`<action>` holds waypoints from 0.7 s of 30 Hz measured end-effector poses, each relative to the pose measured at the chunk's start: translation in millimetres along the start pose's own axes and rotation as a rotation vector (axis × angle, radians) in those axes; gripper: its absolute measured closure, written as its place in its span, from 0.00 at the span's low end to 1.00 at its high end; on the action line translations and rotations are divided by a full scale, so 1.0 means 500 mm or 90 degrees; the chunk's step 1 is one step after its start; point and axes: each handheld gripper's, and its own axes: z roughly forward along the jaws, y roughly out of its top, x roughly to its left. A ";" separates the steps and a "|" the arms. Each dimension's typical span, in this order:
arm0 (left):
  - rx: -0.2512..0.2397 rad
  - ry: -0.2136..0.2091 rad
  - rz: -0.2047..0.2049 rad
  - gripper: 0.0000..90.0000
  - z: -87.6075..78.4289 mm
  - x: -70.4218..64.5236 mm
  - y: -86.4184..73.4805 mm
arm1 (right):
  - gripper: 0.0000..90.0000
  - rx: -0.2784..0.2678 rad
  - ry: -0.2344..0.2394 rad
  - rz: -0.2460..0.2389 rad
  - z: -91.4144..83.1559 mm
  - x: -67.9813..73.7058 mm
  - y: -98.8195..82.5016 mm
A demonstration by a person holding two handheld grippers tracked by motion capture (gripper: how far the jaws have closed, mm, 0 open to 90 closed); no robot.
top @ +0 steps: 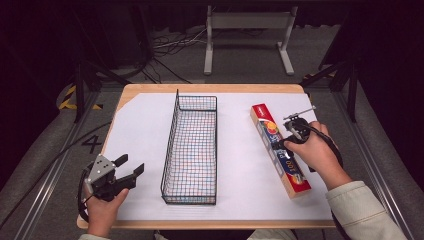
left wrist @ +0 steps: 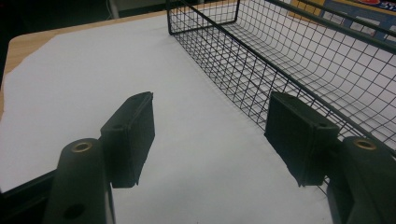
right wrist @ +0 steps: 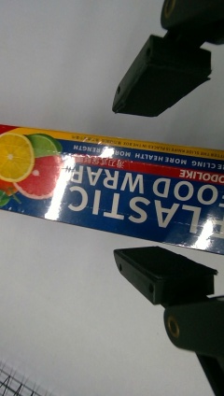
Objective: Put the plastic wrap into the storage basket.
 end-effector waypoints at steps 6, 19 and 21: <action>0.003 0.002 0.000 0.37 0.001 -0.002 -0.001 | 0.26 0.004 -0.001 0.018 0.022 0.013 -0.005; 0.004 0.009 0.001 0.37 -0.009 -0.003 -0.008 | 0.32 0.077 -0.043 0.012 0.075 0.022 0.013; 0.004 0.009 0.001 0.37 -0.009 -0.003 -0.008 | 0.33 0.086 -0.048 0.002 0.082 0.025 0.015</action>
